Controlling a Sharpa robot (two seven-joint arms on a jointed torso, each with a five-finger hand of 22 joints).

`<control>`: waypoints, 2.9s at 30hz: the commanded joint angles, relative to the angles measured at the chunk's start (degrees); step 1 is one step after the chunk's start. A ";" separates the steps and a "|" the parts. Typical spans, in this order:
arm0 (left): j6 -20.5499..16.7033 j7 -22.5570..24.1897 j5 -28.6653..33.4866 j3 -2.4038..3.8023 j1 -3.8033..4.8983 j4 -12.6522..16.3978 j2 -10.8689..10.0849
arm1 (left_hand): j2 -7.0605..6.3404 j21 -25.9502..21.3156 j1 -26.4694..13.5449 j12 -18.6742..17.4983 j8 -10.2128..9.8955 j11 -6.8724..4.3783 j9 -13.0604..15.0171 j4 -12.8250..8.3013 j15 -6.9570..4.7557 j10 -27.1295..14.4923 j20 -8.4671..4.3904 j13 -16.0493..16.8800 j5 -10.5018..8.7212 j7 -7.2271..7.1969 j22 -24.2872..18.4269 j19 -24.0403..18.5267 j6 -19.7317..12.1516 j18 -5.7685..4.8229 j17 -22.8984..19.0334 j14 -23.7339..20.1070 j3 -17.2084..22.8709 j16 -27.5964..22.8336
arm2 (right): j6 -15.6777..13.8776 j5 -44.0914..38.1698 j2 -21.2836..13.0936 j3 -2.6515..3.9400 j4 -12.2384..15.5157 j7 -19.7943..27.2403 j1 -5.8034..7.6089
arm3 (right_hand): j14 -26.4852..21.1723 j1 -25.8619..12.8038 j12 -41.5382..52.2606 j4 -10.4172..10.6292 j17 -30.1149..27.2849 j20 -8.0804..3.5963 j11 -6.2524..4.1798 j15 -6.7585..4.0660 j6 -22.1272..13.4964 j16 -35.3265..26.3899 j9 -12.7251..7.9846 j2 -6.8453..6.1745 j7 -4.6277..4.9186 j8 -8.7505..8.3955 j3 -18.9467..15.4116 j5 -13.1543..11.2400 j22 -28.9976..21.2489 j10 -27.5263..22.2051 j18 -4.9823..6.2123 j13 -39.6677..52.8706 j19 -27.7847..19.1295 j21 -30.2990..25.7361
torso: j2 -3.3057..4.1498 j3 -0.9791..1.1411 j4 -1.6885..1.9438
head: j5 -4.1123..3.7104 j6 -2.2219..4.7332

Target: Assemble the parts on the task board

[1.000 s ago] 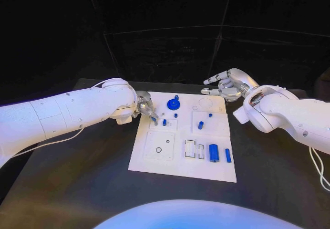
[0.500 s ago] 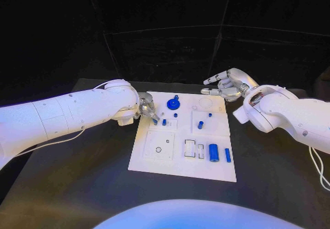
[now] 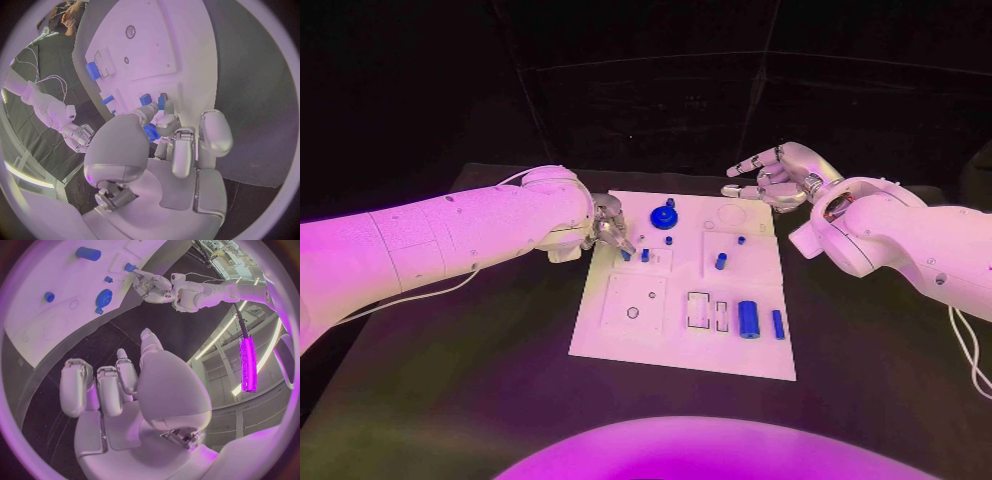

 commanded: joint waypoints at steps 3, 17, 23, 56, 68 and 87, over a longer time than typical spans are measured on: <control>1.96 -1.14 -0.33 -0.09 -0.01 0.37 -0.19 | 0.07 -0.17 0.29 -0.31 0.22 -0.04 0.05 -4.65 -0.05 0.49 -0.15 -0.06 0.20 -0.28 0.00 0.10 0.04 0.47 15.09 6.05 5.09 0.36 | 0.66 0.15 0.04 0.03 0.03 0.07 0.11 | 4.01 -0.18 -0.35 0.00 6.89 0.09 0.09 -0.34 0.08 -0.32 0.00 0.57 0.10 0.07 -0.39 0.18 -0.09 -0.27 0.50 -0.06 -0.30 -0.38 | 0.00 -0.03 0.06 | 0.08 -0.14; 2.09 -1.62 -0.33 -0.12 -0.01 0.64 -0.38 | 0.09 -0.14 0.22 -0.40 0.27 -0.07 0.07 -4.66 -0.06 0.47 -0.16 -0.19 0.21 -0.30 0.05 0.12 0.06 0.45 15.09 6.05 5.33 0.36 | 0.82 0.15 0.20 0.03 -0.12 0.14 0.10 | 3.99 -0.26 -0.38 0.01 6.80 0.08 0.09 -0.34 0.07 -0.38 0.00 0.59 0.10 0.07 -0.51 0.17 -0.14 -0.30 0.51 -0.10 -0.32 -0.41 | 0.00 0.01 0.01 | 0.32 -0.23; 1.93 -1.58 -0.32 -0.13 -0.01 0.48 -0.16 | -0.14 -0.13 -1.09 -0.35 0.75 -0.11 0.23 -4.04 -0.09 0.69 -0.19 -0.18 0.19 -0.40 0.14 0.17 0.43 0.44 15.09 6.05 5.59 0.36 | 0.79 0.15 0.21 0.03 -0.09 0.16 0.10 | 3.99 -0.26 -0.38 0.01 6.80 0.08 0.09 -0.34 0.07 -0.38 0.00 0.59 0.10 0.07 -0.51 0.17 -0.14 -0.30 0.51 -0.10 -0.32 -0.41 | 0.04 0.03 -0.04 | 0.43 -0.27; 0.94 -1.79 -0.31 -0.13 -0.01 -2.06 1.63 | -2.25 0.26 -10.75 0.70 2.91 -0.87 0.67 1.71 -0.76 1.81 -0.79 0.64 0.18 -1.38 0.98 0.70 2.90 0.29 15.09 6.05 -1.56 0.36 | 0.45 0.15 0.23 0.03 -0.01 -0.06 0.11 | 3.91 -0.53 -0.59 0.08 6.46 0.08 0.10 -0.34 0.05 -0.59 0.00 0.66 0.11 0.08 -0.80 -0.12 -0.44 -0.47 0.57 -0.34 -0.45 -0.57 | 0.00 0.00 -0.05 | 0.16 -0.28; 2.16 -1.82 -0.31 -0.13 -0.01 -2.14 1.61 | -3.14 0.24 -11.00 0.74 3.19 -0.91 0.73 1.66 -0.80 1.81 -0.85 0.62 0.18 -1.42 1.06 0.74 2.84 0.27 15.09 6.05 -3.19 0.36 | 0.58 0.15 0.25 0.03 -0.01 -0.05 0.11 | 3.87 -0.59 -0.59 0.10 6.29 0.08 0.10 -0.33 0.04 -0.69 0.01 0.69 0.11 0.08 -0.86 -0.22 -0.56 -0.47 0.59 -0.35 -0.50 -0.63 | 0.01 -0.04 0.02 | 0.06 -0.35; -0.01 -1.20 -0.31 -0.13 -0.02 -1.94 1.45 | -3.66 0.38 -12.29 1.10 3.74 -0.91 0.70 2.89 -0.82 2.05 -0.91 0.96 0.17 -1.42 1.44 0.94 3.09 0.20 15.09 6.05 -8.00 0.36 | 0.48 0.15 0.23 0.03 -0.09 -0.01 0.11 | 3.85 -0.65 -0.64 0.11 6.21 0.08 0.10 -0.34 0.04 -0.75 0.01 0.75 0.11 0.08 -0.93 -0.30 -0.63 -0.52 0.60 -0.42 -0.54 -0.67 | -0.02 0.00 0.01 | 0.04 -0.40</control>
